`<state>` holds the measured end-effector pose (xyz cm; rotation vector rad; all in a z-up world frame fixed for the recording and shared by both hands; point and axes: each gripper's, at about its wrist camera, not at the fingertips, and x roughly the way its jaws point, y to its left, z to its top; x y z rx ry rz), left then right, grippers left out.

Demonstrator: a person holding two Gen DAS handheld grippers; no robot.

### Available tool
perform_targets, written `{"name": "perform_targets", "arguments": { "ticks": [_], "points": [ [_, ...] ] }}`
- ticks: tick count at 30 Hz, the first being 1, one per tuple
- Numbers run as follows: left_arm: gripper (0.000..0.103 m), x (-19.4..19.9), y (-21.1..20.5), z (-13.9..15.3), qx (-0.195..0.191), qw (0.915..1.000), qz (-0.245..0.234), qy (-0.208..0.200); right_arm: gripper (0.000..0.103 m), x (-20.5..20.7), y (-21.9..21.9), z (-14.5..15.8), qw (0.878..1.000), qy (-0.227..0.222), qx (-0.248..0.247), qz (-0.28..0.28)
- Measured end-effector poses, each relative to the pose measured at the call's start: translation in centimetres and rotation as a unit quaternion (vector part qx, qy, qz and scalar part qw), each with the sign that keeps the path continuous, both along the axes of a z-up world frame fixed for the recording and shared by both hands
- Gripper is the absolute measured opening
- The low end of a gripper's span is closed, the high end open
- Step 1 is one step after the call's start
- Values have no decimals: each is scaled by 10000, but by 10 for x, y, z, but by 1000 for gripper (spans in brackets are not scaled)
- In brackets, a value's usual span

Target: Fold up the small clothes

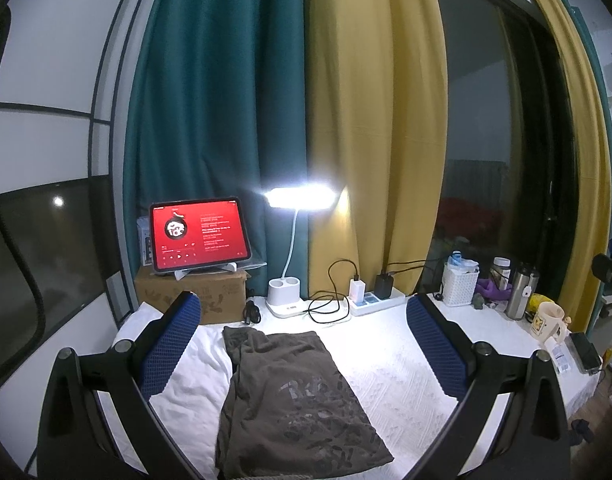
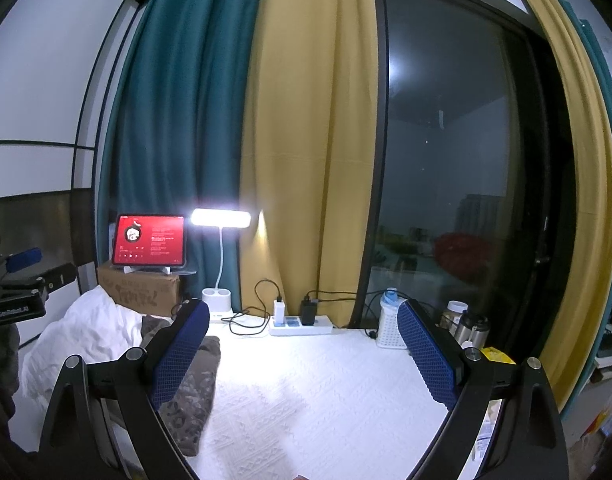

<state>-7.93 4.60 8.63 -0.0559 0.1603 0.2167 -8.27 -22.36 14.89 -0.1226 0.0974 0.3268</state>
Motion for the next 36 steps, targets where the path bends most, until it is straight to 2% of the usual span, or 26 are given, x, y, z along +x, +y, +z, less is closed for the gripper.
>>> {"name": "perform_targets", "arguments": {
  "ticks": [36],
  "points": [
    [102,-1,-5,-1,105,9999,-69,-46,96,4,-6,-5,10000,65,-53,35]
  ]
}}
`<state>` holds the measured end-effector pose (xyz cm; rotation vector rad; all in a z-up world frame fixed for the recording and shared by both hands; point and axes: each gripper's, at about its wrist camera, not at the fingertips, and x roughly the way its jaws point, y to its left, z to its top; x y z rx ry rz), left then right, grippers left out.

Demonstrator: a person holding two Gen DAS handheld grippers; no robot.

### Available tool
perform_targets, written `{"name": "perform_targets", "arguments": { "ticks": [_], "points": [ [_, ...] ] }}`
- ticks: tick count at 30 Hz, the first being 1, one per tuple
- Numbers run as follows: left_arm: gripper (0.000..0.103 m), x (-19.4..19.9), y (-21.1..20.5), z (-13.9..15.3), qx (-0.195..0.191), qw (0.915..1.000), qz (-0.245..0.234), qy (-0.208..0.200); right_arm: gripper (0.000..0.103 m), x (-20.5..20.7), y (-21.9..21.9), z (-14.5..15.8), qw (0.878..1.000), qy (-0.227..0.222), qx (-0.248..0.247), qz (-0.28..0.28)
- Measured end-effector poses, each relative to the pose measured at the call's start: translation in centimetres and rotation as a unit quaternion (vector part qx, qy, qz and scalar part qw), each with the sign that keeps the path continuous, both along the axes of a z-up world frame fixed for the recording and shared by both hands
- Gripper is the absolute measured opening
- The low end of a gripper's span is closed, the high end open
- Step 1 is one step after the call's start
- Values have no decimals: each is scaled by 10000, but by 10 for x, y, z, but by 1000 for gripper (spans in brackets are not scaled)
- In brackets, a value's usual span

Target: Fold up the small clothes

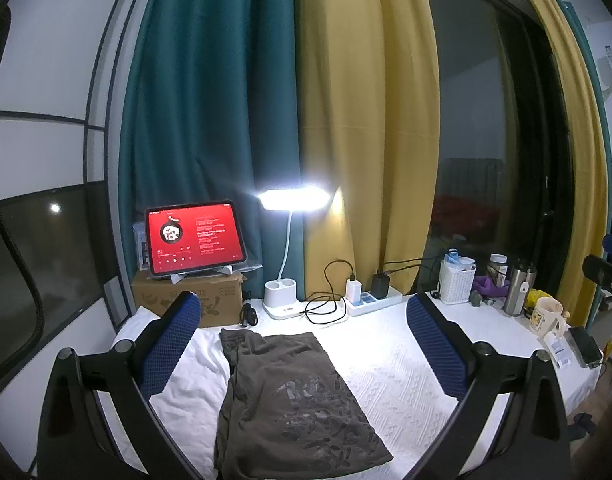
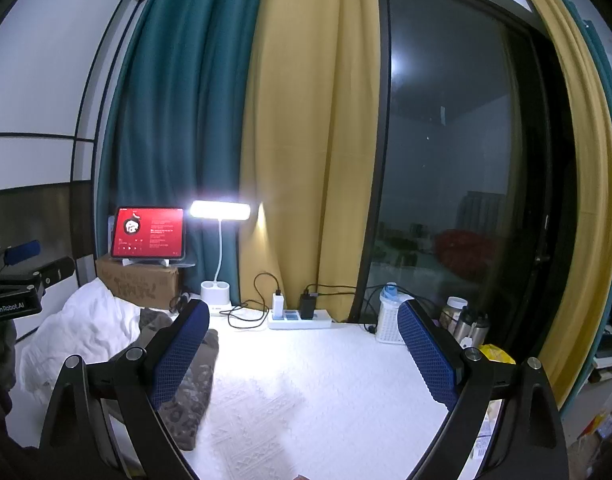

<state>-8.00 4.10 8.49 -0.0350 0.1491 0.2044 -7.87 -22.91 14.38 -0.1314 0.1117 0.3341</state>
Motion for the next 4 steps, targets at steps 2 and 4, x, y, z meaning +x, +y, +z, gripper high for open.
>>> {"name": "perform_targets", "arguments": {
  "ticks": [2,4],
  "points": [
    [102,0,2,0,29,10000,-26,-27,96,0,0,0,10000,1,-1,2],
    [102,0,4,0,49,10000,-43,-49,96,0,-1,-1,10000,7,-8,0]
  ]
}}
